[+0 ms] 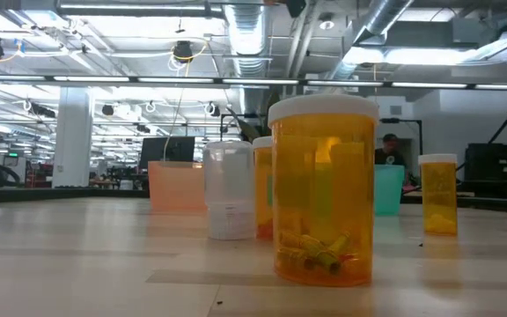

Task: Pick and place medicine bottles into bin by pill shape (circle, oval)
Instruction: Put the bottom left orange capsule bottle into the orange bin

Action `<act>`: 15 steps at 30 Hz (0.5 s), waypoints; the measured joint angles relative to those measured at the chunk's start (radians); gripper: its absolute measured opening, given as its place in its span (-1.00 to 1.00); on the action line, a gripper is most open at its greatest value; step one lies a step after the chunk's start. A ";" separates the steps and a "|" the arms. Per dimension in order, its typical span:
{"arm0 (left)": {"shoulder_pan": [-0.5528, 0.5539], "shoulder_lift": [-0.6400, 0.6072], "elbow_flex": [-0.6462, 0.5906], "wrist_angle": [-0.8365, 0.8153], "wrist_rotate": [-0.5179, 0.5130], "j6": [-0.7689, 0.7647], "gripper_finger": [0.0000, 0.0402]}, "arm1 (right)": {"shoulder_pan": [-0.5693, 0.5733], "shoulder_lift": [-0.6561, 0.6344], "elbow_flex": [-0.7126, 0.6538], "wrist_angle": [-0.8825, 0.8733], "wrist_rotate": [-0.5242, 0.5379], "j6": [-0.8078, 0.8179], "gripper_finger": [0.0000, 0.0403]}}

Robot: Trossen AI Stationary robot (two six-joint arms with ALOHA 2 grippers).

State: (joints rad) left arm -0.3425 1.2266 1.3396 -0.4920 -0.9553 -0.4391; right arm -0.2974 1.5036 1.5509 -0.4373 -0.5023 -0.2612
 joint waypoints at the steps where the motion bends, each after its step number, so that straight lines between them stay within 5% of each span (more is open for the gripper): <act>1: 0.019 0.000 0.000 0.038 0.010 0.070 0.54 | 0.001 0.001 0.000 0.007 0.000 0.002 -0.15; 6: 0.129 0.002 0.000 0.087 0.129 0.297 0.54 | 0.013 0.001 0.000 0.046 0.003 0.025 -0.15; 15: 0.241 0.005 0.053 0.023 0.372 0.434 0.57 | 0.027 0.020 0.000 0.070 0.115 0.000 -0.15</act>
State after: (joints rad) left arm -0.1011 1.2313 1.3927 -0.4692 -0.5833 -0.0055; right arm -0.2707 1.5233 1.5513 -0.3678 -0.3868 -0.2609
